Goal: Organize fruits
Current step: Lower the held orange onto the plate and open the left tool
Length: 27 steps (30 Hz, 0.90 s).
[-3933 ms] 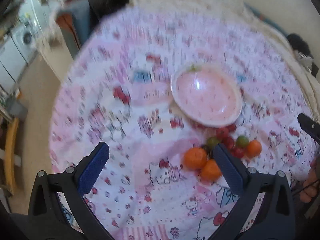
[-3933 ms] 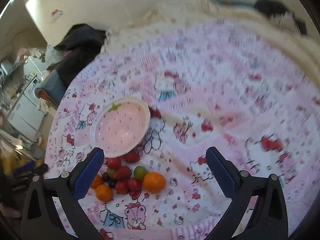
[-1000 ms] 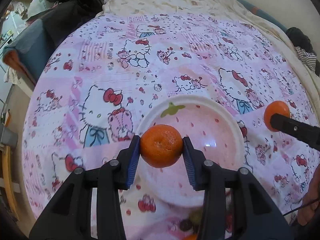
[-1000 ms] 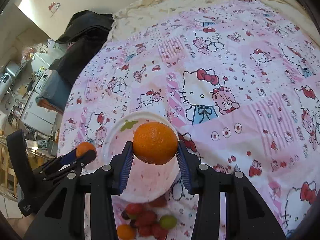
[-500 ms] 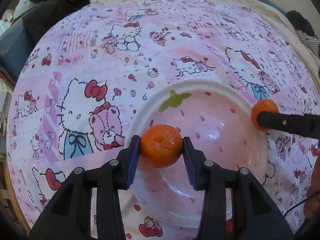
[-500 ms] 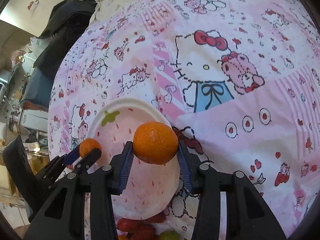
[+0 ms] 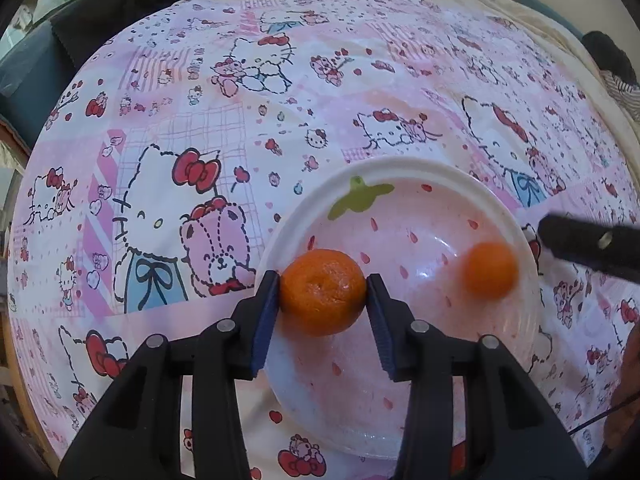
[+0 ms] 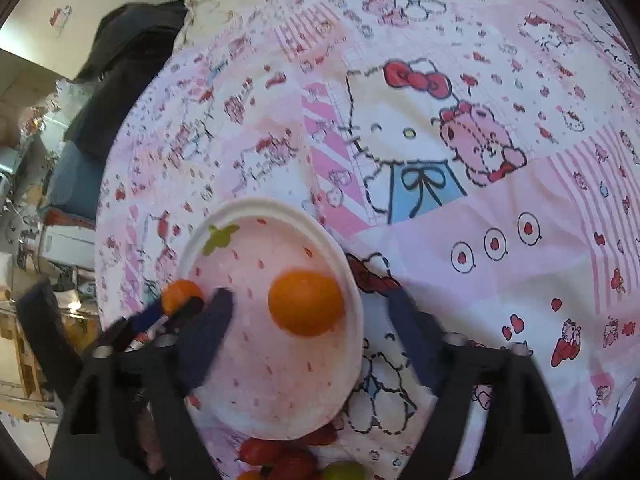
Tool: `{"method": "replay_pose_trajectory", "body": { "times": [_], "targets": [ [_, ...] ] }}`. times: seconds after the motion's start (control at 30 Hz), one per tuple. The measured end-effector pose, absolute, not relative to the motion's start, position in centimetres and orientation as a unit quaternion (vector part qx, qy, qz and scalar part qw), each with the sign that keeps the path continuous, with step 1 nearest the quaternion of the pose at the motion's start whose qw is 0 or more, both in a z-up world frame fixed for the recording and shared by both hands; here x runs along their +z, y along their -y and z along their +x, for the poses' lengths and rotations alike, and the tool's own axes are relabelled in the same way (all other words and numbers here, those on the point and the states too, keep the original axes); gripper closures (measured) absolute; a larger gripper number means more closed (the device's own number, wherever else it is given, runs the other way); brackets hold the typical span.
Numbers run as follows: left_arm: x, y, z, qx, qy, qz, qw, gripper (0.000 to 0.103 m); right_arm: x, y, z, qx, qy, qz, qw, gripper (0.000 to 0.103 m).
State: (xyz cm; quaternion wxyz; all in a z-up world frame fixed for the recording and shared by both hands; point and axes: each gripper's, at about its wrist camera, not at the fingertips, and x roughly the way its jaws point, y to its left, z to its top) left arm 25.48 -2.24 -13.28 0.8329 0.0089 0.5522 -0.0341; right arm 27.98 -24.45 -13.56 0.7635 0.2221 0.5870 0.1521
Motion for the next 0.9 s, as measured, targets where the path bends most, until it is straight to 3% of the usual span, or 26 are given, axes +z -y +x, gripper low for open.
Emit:
{"method": "replay_pose_trajectory", "body": {
  "times": [0.03, 0.07, 0.17, 0.9],
  "targets": [
    [-13.2, 2.3, 25.4, -0.036, -0.551, 0.009, 0.834, 0.052, -13.2, 24.5, 28.1, 0.160, -0.584, 0.227, 0.763, 0.016],
    [-13.0, 2.3, 25.4, -0.039, -0.547, 0.006, 0.836, 0.037, -13.1, 24.5, 28.2, 0.162, -0.584, 0.228, 0.762, 0.016],
    [-11.9, 2.4, 25.0, -0.032, -0.526, 0.007, 0.850, 0.023, -12.5, 24.6, 28.3, 0.159, -0.578, 0.228, 0.767, 0.015],
    [-6.3, -0.1, 22.2, -0.015, -0.471, -0.045, 0.881, 0.023, -7.0, 26.2, 25.6, 0.138, -0.511, 0.177, 0.830, 0.015]
  ]
}}
